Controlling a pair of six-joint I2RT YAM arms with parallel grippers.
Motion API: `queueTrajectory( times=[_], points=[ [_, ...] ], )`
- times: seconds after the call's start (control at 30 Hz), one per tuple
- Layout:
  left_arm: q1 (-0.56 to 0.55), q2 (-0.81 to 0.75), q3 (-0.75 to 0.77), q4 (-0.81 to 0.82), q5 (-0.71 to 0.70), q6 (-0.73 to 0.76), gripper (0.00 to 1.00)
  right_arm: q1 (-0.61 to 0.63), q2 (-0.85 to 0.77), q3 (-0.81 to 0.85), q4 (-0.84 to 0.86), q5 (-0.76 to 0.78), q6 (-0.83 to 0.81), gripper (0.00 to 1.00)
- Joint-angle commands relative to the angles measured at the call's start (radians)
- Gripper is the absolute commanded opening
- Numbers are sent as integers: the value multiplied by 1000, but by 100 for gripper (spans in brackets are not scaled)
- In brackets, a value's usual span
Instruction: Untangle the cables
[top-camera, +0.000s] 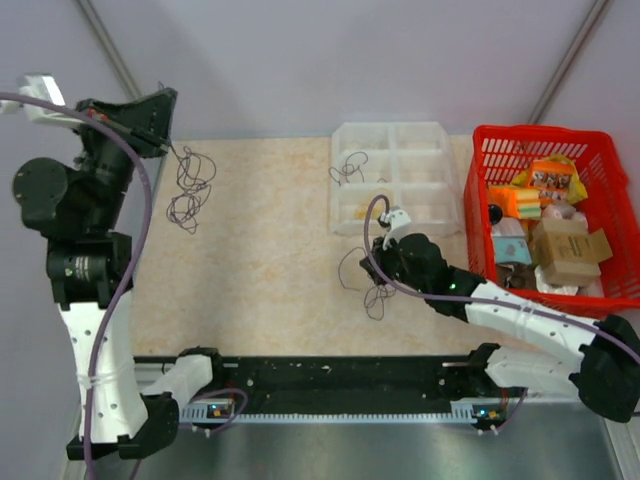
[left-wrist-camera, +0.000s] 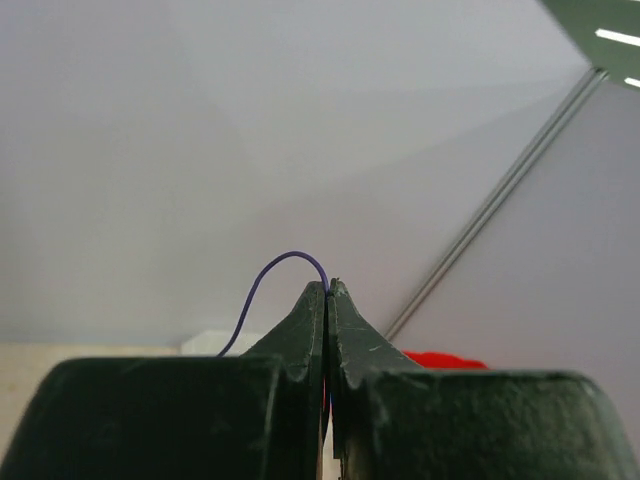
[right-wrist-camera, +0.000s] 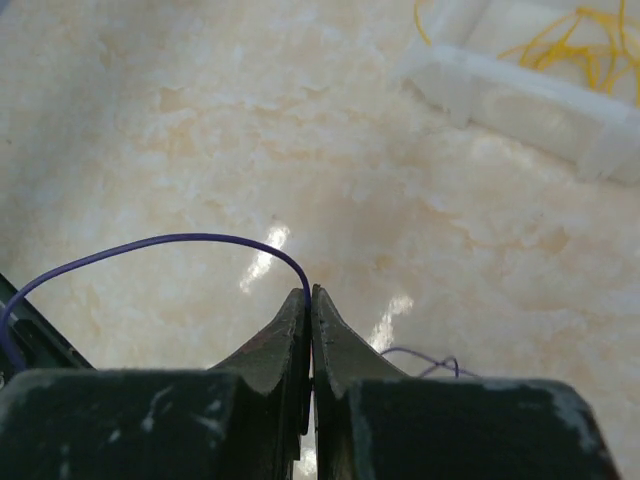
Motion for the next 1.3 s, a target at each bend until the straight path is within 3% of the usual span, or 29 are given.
queueTrajectory(
  times=[0.0,0.2,0.3,0.63,0.8,1.13,1.17,1.27],
  points=[
    [0,-31,-248,32,87,-29,0,3,-20,258,-139,28,-95,0],
    [0,-112,-671,70,133,-14,0,-23,156,651,-257,85,-202,0],
    [1,-108,-741,3,92,45,0,-23,188,742,-329,82,-206,0],
    [0,-115,-926,55,156,15,0,-23,118,581,-401,8,-106,0],
    [0,-143,-925,50,175,7,0,-34,294,539,-415,-21,-186,5],
    [-2,-175,-922,29,210,-7,0,-34,547,521,-531,62,-204,0],
    [-2,-175,-922,27,211,-7,0,-34,546,512,-531,53,-204,3],
    [-2,-175,-926,29,214,-10,0,-34,549,495,-530,33,-210,28]
  ],
)
